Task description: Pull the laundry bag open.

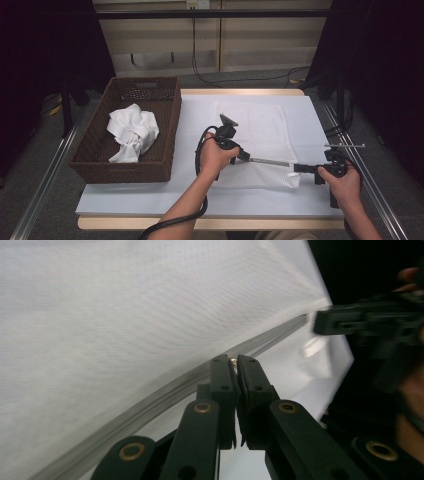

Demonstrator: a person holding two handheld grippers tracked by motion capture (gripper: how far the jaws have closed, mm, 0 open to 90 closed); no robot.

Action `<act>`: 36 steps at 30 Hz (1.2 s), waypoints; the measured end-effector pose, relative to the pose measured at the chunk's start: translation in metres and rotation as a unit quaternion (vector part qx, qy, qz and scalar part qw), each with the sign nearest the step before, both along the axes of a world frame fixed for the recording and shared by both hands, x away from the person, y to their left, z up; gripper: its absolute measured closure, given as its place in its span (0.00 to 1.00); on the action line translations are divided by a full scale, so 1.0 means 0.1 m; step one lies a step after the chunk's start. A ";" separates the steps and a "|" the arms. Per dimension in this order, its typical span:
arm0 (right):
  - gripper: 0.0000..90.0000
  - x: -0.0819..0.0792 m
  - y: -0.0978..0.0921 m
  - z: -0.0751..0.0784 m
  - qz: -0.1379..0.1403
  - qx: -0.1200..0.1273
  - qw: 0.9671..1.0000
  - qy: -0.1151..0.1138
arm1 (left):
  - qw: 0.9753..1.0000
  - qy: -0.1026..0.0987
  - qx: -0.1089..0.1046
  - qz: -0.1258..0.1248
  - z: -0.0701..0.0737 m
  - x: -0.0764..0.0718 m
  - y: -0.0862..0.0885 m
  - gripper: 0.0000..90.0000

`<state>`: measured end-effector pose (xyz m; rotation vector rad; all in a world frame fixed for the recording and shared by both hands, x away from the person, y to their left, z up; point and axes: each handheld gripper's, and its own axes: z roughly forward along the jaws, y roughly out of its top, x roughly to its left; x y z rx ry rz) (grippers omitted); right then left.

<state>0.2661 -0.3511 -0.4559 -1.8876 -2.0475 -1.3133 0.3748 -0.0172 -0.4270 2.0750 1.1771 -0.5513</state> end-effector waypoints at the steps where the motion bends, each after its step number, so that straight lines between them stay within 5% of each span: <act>1: 0.97 0.00 -0.03 -0.01 -0.002 0.014 1.000 0.004 | 1.000 0.006 -0.009 -0.003 0.00 0.01 0.02 0.97; 3: 0.97 0.00 -0.08 -0.01 -0.001 0.041 0.999 0.003 | 1.000 0.011 -0.014 -0.003 0.00 0.00 0.03 0.97; 11: 0.97 0.00 -0.06 -0.02 -0.001 0.025 1.000 0.004 | 1.000 0.010 -0.011 -0.005 0.00 0.01 0.04 0.96; 14: 0.97 0.00 -0.07 -0.02 -0.004 0.016 1.000 0.004 | 1.000 -0.001 0.008 -0.007 0.00 0.02 0.06 0.96; 16: 0.97 0.00 -0.07 -0.03 -0.002 0.020 1.000 0.003 | 1.000 0.010 -0.006 0.005 0.00 0.01 0.06 0.96; 36: 0.97 0.00 -0.08 -0.03 -0.002 0.022 1.000 0.005 | 1.000 0.012 -0.006 0.002 0.01 0.02 0.15 0.96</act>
